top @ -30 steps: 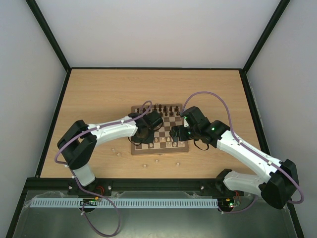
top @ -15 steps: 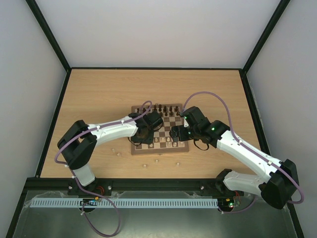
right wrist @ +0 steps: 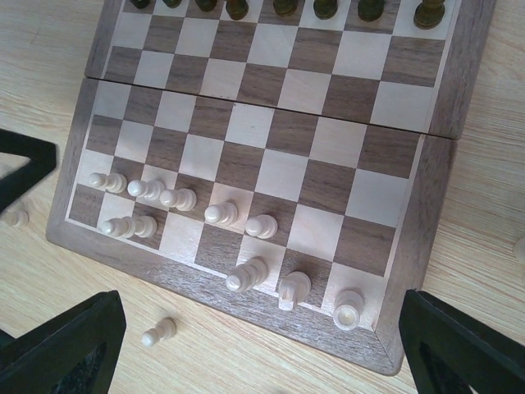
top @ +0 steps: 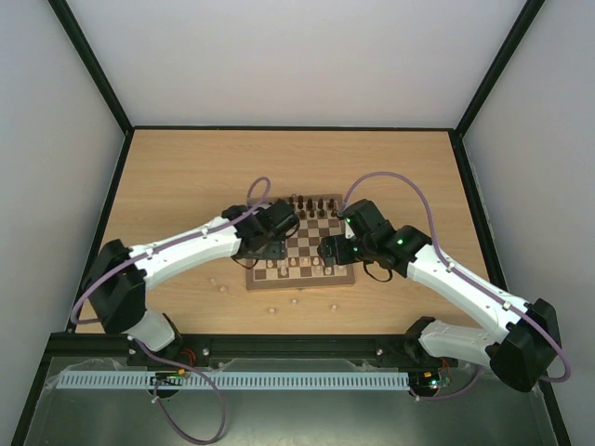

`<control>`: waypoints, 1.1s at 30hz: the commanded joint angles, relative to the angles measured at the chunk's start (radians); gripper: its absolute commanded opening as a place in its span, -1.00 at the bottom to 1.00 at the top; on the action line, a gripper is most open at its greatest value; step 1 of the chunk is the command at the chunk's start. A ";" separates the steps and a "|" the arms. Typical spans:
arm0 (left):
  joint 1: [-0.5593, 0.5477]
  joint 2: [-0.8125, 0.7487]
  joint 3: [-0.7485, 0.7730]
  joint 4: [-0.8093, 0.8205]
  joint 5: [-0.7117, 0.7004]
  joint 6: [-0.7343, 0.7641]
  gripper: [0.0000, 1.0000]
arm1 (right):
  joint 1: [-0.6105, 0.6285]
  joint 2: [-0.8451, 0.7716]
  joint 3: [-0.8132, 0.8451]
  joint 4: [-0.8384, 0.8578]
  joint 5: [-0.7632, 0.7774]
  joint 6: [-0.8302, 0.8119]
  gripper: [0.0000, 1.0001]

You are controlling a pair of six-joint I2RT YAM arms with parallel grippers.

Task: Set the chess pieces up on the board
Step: Place the chess piece on the chessboard, then pick up the chess piece at the center of the board.

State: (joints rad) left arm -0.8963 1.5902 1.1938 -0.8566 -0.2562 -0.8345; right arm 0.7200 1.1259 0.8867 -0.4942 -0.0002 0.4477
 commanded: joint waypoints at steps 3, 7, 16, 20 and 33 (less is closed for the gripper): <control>0.032 -0.145 -0.081 -0.096 -0.087 -0.094 0.98 | -0.004 -0.026 -0.016 -0.007 -0.031 -0.018 0.89; 0.077 -0.219 -0.199 -0.071 -0.068 -0.127 0.99 | -0.002 -0.031 -0.016 -0.004 -0.044 -0.021 0.92; 0.145 -0.353 -0.365 -0.077 -0.041 -0.176 0.98 | 0.004 -0.037 -0.018 -0.001 -0.064 -0.024 0.89; 0.150 -0.391 -0.396 -0.098 -0.036 -0.194 0.99 | 0.006 -0.037 -0.018 0.000 -0.071 -0.026 0.88; 0.270 -0.421 -0.518 0.006 0.056 -0.139 0.16 | 0.021 -0.048 -0.020 0.004 -0.087 -0.029 0.85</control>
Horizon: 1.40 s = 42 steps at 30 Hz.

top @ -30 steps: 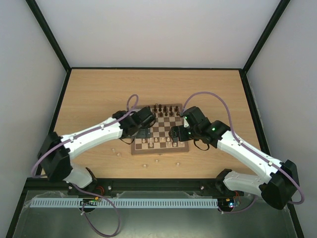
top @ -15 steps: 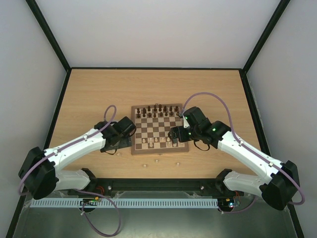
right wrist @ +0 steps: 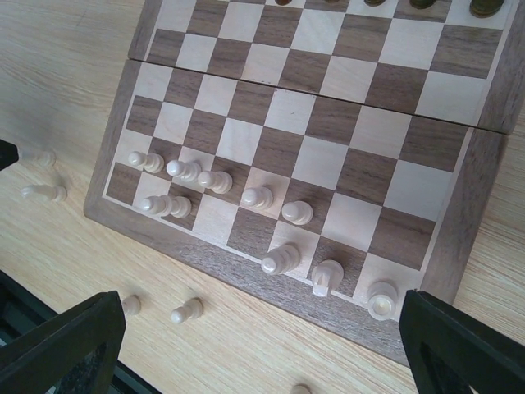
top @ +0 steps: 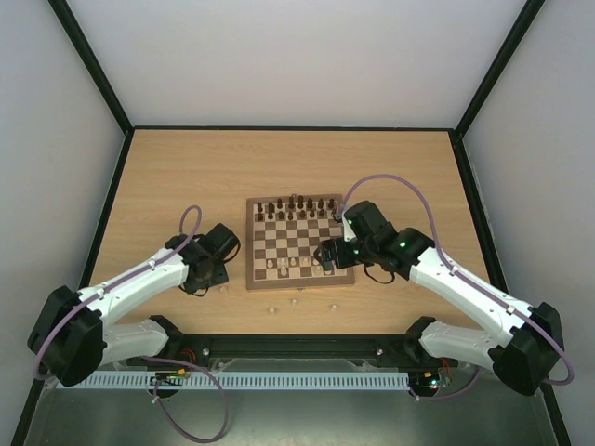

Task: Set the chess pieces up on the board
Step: Pick up the chess piece at the center of the board.

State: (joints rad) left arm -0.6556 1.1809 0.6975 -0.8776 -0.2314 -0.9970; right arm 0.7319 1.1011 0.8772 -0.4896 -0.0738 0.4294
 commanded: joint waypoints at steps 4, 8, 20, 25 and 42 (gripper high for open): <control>0.045 -0.001 -0.041 0.057 0.048 0.037 0.03 | 0.011 -0.026 -0.009 -0.002 -0.011 -0.011 0.85; 0.052 0.021 -0.049 0.090 0.058 0.047 -0.06 | 0.014 -0.027 -0.008 -0.003 -0.009 -0.010 0.84; 0.064 0.069 -0.056 0.132 0.068 0.067 -0.28 | 0.017 -0.027 -0.010 -0.004 0.004 -0.008 0.84; 0.073 0.074 -0.065 0.139 0.070 0.075 -0.39 | 0.019 -0.025 -0.011 -0.006 0.013 -0.007 0.84; 0.075 0.088 -0.061 0.145 0.079 0.086 -0.89 | 0.021 -0.024 -0.012 -0.004 0.019 -0.006 0.84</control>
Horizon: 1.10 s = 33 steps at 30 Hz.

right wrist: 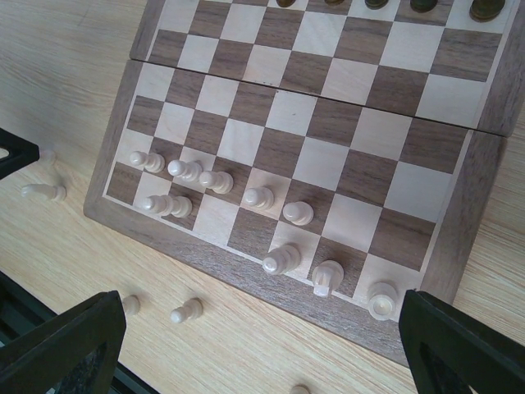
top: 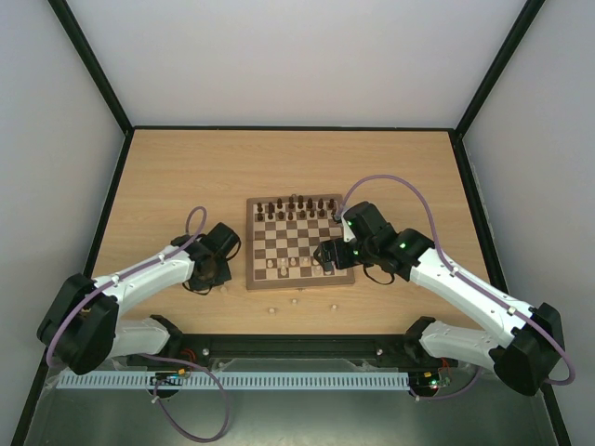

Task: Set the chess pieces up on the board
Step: Pick up the chess piece at the center of the board, then place the chess piece on the chessboard.

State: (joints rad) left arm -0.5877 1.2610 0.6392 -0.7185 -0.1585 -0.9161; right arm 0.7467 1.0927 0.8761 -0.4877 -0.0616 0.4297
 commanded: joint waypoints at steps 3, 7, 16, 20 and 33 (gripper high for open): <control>0.006 0.008 0.016 -0.025 0.007 0.010 -0.92 | 0.006 -0.016 -0.008 -0.008 0.007 -0.006 0.84; -0.012 0.002 0.105 -0.089 -0.018 0.017 -0.94 | 0.006 -0.017 -0.008 -0.008 0.013 -0.006 0.84; -0.105 0.097 0.342 -0.179 -0.025 0.053 -0.91 | 0.005 -0.012 -0.007 -0.012 0.028 -0.003 0.84; -0.187 0.191 0.396 -0.147 -0.004 0.041 -0.90 | 0.006 -0.008 -0.008 -0.012 0.034 -0.003 0.85; -0.264 0.351 0.456 -0.042 0.030 0.039 -0.89 | 0.006 -0.008 -0.008 -0.012 0.035 -0.002 0.84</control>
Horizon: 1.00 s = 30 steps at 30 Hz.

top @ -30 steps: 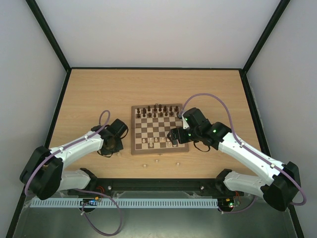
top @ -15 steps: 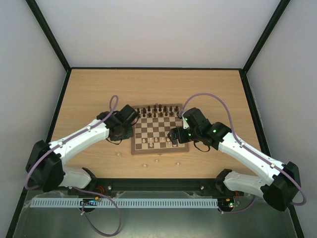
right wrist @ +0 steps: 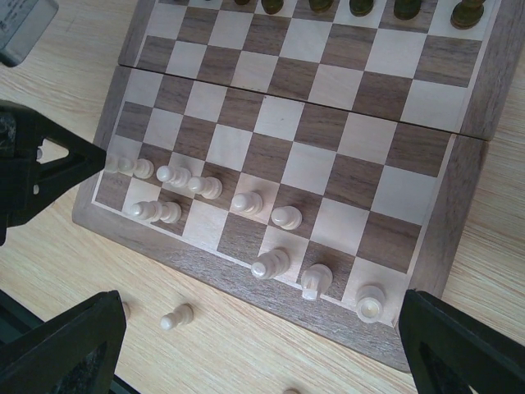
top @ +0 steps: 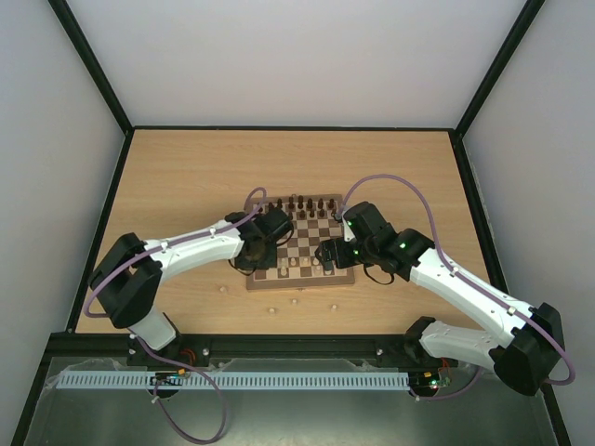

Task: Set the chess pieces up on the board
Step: Place the chess piece on the chessboard.

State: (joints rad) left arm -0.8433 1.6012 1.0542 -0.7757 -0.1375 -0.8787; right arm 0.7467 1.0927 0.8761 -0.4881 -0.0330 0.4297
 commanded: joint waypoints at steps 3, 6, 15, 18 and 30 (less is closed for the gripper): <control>-0.009 0.021 0.041 0.021 0.008 0.002 -0.86 | 0.006 -0.010 -0.009 -0.011 0.004 -0.003 0.84; -0.010 0.033 0.043 0.020 0.001 0.003 -0.84 | 0.005 -0.011 -0.009 -0.011 0.004 -0.002 0.84; -0.009 0.023 0.030 -0.012 -0.029 -0.001 -0.83 | 0.006 -0.010 -0.010 -0.010 0.004 -0.002 0.84; -0.009 0.017 0.018 -0.012 -0.025 -0.003 -0.83 | 0.006 -0.008 -0.011 -0.010 0.004 -0.002 0.84; -0.011 0.012 -0.007 0.000 -0.014 -0.010 -0.70 | 0.006 -0.002 -0.010 -0.010 0.004 -0.002 0.84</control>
State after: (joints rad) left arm -0.8486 1.6249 1.0641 -0.7544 -0.1490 -0.8814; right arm 0.7467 1.0927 0.8757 -0.4881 -0.0330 0.4301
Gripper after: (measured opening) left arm 0.126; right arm 0.921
